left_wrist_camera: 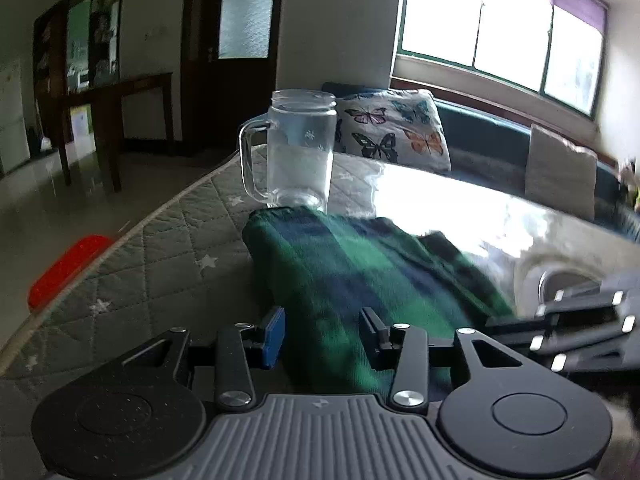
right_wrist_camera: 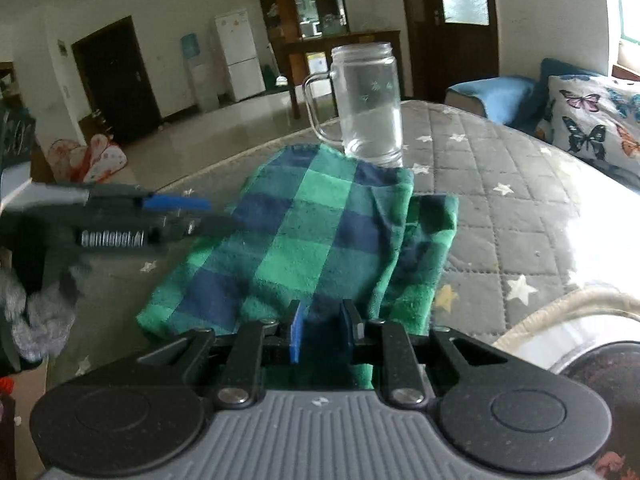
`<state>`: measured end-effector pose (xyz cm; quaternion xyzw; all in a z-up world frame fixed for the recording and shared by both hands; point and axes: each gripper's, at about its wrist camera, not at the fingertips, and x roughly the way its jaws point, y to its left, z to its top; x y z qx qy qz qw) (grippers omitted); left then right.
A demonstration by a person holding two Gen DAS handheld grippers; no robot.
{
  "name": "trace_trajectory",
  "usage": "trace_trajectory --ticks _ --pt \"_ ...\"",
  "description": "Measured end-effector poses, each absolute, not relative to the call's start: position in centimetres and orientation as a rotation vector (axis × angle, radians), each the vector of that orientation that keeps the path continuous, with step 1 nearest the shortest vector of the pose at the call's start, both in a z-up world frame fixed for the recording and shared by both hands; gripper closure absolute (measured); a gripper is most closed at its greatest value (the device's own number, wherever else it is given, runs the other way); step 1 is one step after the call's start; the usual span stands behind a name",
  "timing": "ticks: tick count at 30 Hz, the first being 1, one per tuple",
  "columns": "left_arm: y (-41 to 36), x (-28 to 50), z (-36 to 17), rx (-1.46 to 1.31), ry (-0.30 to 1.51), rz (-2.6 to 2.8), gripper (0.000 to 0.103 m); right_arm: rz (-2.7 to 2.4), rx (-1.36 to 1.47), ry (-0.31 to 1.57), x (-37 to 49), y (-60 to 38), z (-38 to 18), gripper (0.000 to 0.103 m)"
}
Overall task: Fold clothes
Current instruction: 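Lower the folded shirt onto the quilt beside the jar and open both grippers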
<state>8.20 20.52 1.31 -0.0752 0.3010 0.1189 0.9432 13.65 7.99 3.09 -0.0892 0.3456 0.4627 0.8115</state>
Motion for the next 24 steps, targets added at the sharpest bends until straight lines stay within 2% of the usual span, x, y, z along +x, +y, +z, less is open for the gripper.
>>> trace_trajectory --ticks 7,14,24 --pt "21.3 8.0 1.5 -0.16 0.613 0.255 0.056 1.095 -0.209 0.663 9.8 10.5 4.6 0.083" --pt "21.1 8.8 0.6 -0.137 0.648 0.251 0.057 1.125 -0.29 0.685 6.5 12.1 1.9 0.083" --pt "20.0 6.4 1.4 -0.129 0.597 0.241 0.056 1.068 -0.19 0.667 6.8 8.2 3.2 0.083"
